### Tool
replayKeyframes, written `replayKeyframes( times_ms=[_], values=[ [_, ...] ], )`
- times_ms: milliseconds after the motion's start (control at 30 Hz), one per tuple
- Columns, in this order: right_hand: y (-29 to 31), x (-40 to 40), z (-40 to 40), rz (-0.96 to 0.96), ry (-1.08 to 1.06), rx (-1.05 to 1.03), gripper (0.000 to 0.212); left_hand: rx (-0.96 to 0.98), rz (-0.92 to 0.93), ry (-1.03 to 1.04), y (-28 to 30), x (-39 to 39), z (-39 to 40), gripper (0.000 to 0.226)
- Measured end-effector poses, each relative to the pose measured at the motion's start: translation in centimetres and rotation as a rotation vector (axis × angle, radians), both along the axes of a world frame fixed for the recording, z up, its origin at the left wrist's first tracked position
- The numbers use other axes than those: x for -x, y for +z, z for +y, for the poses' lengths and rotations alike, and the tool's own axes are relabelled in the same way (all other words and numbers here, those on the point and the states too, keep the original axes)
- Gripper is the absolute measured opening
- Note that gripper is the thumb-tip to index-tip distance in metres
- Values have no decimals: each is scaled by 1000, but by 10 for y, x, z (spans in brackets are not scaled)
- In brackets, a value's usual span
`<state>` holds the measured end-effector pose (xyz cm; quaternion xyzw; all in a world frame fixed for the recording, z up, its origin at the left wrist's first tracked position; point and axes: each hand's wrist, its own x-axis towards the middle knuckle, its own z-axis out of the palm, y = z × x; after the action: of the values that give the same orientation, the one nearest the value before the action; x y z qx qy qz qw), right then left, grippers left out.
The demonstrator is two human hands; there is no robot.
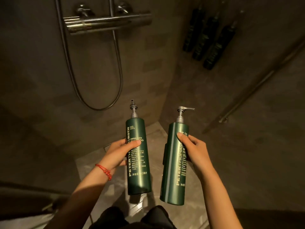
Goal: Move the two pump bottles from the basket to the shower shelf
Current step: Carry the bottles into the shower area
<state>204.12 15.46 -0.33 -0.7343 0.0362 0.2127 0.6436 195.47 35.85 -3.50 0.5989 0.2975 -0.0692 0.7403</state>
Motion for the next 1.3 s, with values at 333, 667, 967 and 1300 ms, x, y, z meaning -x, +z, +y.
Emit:
replayKeyframes(
  times_ms=[333, 667, 967, 1300],
  values=[
    [-1, -42, 73, 32, 493, -5, 21, -43, -11, 414, 18, 50, 7, 28],
    [11, -7, 172, -42, 766, -85, 22, -101, -41, 689, 41, 105, 56, 31],
    [67, -5, 234, -259, 833, -187, 13, -299, -101, 744, 78, 114, 108, 22],
    [134, -8, 273, -441, 818, -383, 19, -480, -354, 692, 145, 107, 155, 22]
  ],
)
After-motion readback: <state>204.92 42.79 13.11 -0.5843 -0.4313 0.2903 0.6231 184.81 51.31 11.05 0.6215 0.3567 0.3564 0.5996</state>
